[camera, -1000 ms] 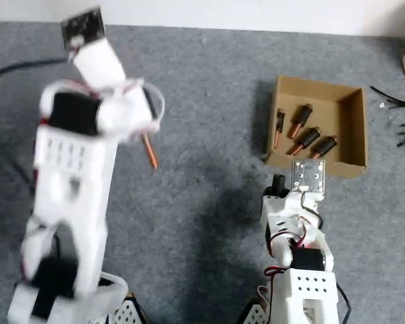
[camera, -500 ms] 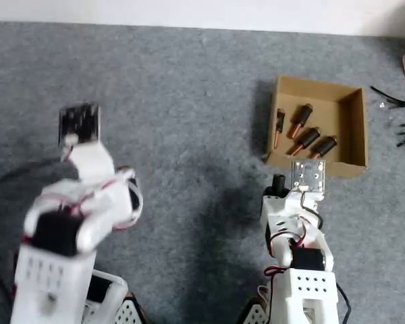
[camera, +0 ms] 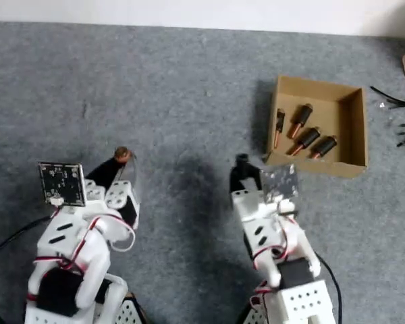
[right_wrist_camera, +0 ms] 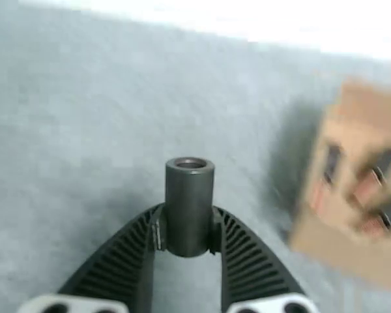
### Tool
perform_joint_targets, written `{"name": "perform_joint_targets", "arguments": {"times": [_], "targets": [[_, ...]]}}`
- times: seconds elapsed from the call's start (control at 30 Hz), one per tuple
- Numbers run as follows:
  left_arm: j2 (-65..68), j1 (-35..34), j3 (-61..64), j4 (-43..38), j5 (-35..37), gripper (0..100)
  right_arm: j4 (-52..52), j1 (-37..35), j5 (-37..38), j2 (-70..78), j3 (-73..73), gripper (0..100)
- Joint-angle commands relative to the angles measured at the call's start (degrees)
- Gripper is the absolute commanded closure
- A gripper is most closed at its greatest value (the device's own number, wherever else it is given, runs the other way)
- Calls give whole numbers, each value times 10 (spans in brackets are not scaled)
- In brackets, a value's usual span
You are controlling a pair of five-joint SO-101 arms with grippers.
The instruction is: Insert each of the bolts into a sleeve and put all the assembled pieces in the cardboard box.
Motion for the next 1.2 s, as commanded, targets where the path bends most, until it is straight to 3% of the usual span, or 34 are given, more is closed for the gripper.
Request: {"name": "perform_joint_targets", "arguments": {"times": [0.0,0.1,0.2,0.3,0.47,0.7,0.9,1.17], "targets": [[-9,-7,23,-147,62,995,-14,-53,6,-102,15,993],[-14,-6,52,-255,135,995,-13,-98,6,-124,50,993],[-14,2,65,-304,175,995,-13,-120,6,-109,67,993],[-12,51,71,-302,179,995,-12,-132,8,-109,67,993],[-10,139,94,-304,176,995,-9,-176,79,-109,73,993],[-12,152,108,-302,176,995,24,-181,89,-109,69,993],[-14,171,131,-302,114,995,24,-180,89,-109,70,993],[-15,170,138,-302,114,995,24,-178,90,-109,72,993]]}}
